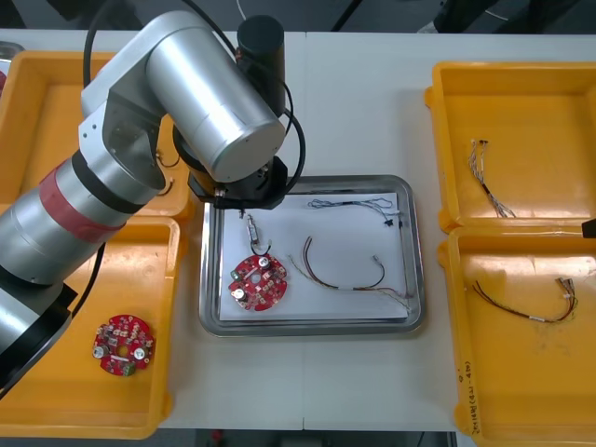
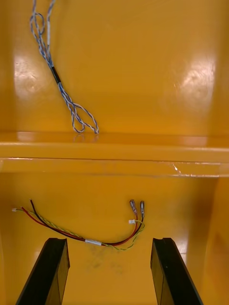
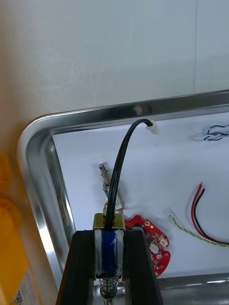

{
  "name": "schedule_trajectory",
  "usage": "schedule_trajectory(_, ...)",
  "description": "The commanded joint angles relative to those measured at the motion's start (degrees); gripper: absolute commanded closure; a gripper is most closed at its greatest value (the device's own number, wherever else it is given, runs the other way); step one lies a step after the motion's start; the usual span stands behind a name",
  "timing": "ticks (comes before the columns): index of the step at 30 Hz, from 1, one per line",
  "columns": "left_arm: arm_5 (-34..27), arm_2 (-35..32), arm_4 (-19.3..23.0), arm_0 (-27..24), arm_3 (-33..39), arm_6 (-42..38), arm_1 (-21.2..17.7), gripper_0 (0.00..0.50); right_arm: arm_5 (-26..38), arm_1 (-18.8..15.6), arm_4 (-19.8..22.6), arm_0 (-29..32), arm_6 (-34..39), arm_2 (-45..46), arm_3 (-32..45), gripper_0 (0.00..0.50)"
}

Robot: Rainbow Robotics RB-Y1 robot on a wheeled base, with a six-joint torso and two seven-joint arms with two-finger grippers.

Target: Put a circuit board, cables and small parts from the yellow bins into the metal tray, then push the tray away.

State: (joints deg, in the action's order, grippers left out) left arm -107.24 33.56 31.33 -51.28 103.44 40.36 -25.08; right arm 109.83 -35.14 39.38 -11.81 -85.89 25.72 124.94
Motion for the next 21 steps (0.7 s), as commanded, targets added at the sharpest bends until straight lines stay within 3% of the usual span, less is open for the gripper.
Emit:
schedule_trajectory(1,3.0,2.5,-1.5,1.8,-0.7,-1.2,1.5,0.499,0.2,-2.1,0.6,2.6,1.8,1.7,2.3,0.000)
schedule_trajectory(12,11.0,6.4,-5.2,2.0,-7.5,-4.0,4.3,0.500,0.2,-1.9,0.6,5.0,3.4,1.7,2.2,0.000)
schedule_trajectory(21,14.1,9.8,-6.1,2.2,-8.7,-5.6,4.6,0.499,0.2,0.0,0.9,6.6,4.5,1.4,2.2,0.000)
